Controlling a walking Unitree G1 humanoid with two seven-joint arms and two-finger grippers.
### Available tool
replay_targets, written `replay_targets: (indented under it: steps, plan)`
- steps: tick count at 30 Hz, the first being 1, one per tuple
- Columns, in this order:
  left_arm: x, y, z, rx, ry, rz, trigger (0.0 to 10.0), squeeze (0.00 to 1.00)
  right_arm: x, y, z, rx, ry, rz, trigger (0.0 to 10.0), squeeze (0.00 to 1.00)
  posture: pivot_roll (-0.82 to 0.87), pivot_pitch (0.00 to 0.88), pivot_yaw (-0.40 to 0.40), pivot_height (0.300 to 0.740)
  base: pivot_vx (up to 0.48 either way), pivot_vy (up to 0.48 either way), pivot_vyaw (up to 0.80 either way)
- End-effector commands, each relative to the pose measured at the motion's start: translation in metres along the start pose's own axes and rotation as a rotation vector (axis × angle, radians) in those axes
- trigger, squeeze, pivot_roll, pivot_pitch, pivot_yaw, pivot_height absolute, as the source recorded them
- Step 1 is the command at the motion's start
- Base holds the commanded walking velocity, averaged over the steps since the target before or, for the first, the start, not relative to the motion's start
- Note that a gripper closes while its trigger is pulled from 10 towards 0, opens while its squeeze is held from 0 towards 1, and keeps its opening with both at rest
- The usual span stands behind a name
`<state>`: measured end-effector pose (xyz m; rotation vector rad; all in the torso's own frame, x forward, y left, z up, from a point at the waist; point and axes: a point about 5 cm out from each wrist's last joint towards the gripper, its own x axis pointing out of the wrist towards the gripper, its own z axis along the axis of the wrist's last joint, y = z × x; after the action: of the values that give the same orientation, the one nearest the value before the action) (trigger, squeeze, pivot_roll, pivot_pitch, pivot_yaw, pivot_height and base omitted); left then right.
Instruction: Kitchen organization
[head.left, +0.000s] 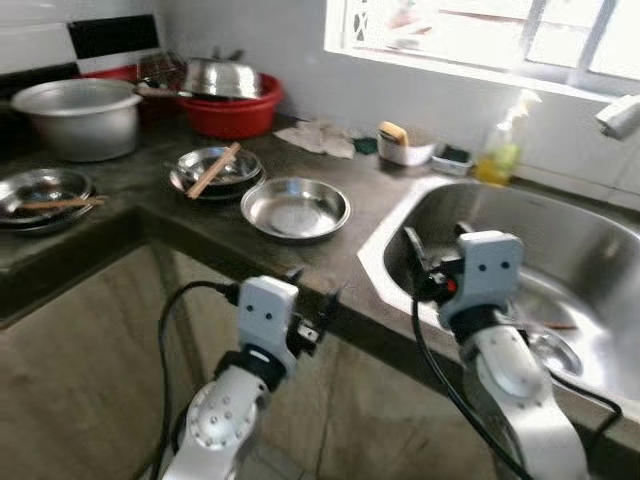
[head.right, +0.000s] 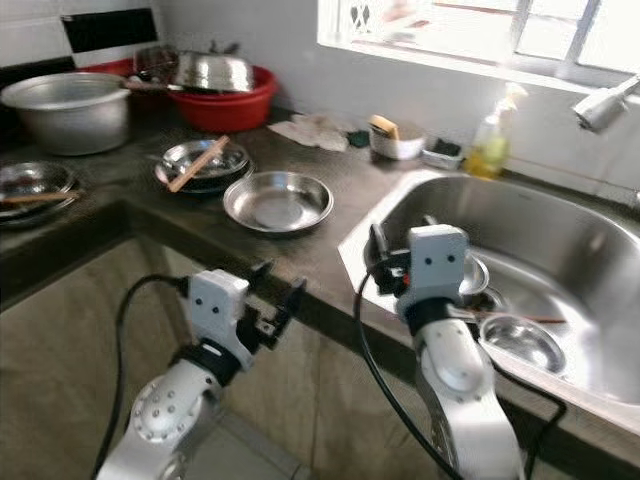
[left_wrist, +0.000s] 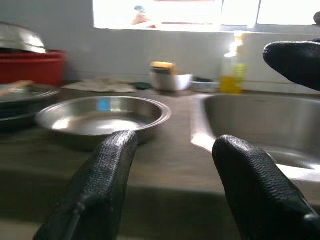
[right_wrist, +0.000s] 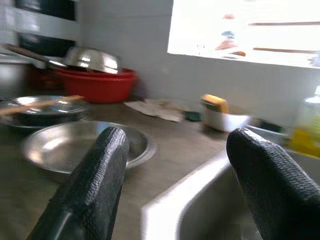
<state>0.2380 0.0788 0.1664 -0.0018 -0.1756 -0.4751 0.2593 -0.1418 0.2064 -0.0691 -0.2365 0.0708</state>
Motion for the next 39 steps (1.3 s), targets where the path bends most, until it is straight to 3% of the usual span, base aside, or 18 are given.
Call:
replay_targets:
  steps: [1, 11, 31, 39]
  plan:
    - [0.0, 0.0, -0.001, -0.001, 0.01, 0.006, 10.0, 0.0, 0.001, -0.002, 0.0, -0.005, 0.004, -0.009, 10.0, 0.0, 0.02, 0.0, -0.046, 0.74, 0.0, 0.0, 0.8]
    - [0.0, 0.002, -0.001, 0.038, 0.015, 0.012, 10.0, 0.0, 0.008, 0.0, 0.003, 0.02, 0.004, 0.0, 10.0, 0.0, 0.02, 0.0, -0.047, 0.74, 0.0, 0.0, 0.14]
    - [0.0, 0.003, -0.002, 0.05, 0.024, 0.034, 10.0, 0.0, 0.016, 0.003, 0.004, 0.025, 0.001, 0.019, 10.0, 0.0, 0.02, 0.008, -0.05, 0.74, 0.361, 0.0, 0.0]
    - [0.001, 0.007, -0.002, 0.055, 0.024, 0.062, 10.0, 0.0, 0.018, 0.003, 0.006, 0.03, -0.009, 0.022, 10.0, 0.0, 0.02, 0.005, -0.051, 0.74, 0.0, 0.0, 0.0]
